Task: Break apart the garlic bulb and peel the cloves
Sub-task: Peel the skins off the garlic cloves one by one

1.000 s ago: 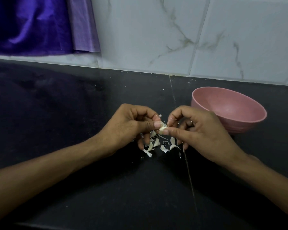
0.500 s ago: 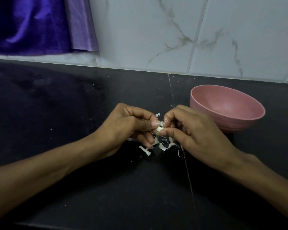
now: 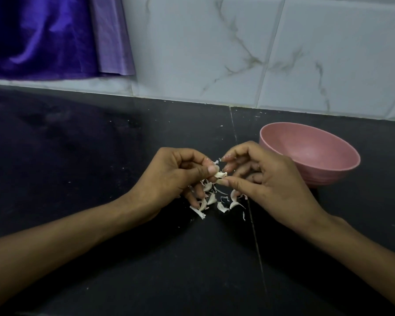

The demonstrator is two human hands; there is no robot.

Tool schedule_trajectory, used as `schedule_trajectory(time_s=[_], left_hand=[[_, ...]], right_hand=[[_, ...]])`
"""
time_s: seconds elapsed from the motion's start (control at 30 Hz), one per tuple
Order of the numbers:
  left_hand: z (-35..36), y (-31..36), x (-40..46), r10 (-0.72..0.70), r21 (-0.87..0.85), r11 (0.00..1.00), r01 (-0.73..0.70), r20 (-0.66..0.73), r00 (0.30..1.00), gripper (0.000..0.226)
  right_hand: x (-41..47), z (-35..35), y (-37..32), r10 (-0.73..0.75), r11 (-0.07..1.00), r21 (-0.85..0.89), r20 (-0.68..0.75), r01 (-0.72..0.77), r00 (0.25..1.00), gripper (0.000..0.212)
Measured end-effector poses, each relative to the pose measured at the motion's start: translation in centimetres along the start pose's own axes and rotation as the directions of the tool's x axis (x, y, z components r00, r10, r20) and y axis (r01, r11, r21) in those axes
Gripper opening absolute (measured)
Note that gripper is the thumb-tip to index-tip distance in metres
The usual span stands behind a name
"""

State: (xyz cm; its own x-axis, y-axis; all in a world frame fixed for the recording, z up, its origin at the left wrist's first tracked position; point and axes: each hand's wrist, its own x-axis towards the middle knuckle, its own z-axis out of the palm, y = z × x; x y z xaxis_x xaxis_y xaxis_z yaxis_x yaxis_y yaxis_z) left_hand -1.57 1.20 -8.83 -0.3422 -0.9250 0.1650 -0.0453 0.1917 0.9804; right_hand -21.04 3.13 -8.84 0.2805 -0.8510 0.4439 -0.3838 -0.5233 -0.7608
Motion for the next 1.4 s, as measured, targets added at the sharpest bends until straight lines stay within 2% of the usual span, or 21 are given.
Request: schedule_trajectory(time_s=[0.13, 0.3, 0.53, 0.9, 1.17, 1.4], left_hand=[[0.1, 0.1, 0.0, -0.018, -0.028, 0.999, 0.019, 0.029, 0.999, 0.014], [0.1, 0.2, -0.1, -0.018, -0.057, 0.998, 0.020, 0.040, 0.999, 0.017], [-0.1, 0.1, -0.1, 0.041, 0.072, 0.997, -0.039, -0.033, 0.999, 0.015], [0.0, 0.0, -0.3, 0.134, 0.121, 0.984, -0.128, -0.047, 0.990, 0.016], [-0.1, -0.1, -0.7, 0.231, 0.228, 0.950, -0.212, -0.062, 0.971, 0.020], [0.1, -0.4, -0.8, 0.271, 0.232, 0.941, -0.246, -0.081, 0.959, 0.009]], right_hand=[[0.1, 0.0, 0.0, -0.012, 1.000, 0.027, -0.006, 0.013, 1.000, 0.016], [0.4, -0.1, -0.1, 0.090, 0.977, 0.201, -0.050, -0.078, 0.995, 0.023], [0.4, 0.0, -0.3, 0.185, 0.931, 0.331, -0.063, -0.155, 0.981, 0.025], [0.4, 0.3, -0.7, 0.216, 0.905, 0.389, -0.074, -0.171, 0.974, 0.028], [0.3, 0.6, -0.8, 0.263, 0.869, 0.449, -0.063, -0.208, 0.963, 0.026], [0.2, 0.7, -1.3, 0.246, 0.875, 0.447, -0.074, -0.188, 0.967, 0.032]])
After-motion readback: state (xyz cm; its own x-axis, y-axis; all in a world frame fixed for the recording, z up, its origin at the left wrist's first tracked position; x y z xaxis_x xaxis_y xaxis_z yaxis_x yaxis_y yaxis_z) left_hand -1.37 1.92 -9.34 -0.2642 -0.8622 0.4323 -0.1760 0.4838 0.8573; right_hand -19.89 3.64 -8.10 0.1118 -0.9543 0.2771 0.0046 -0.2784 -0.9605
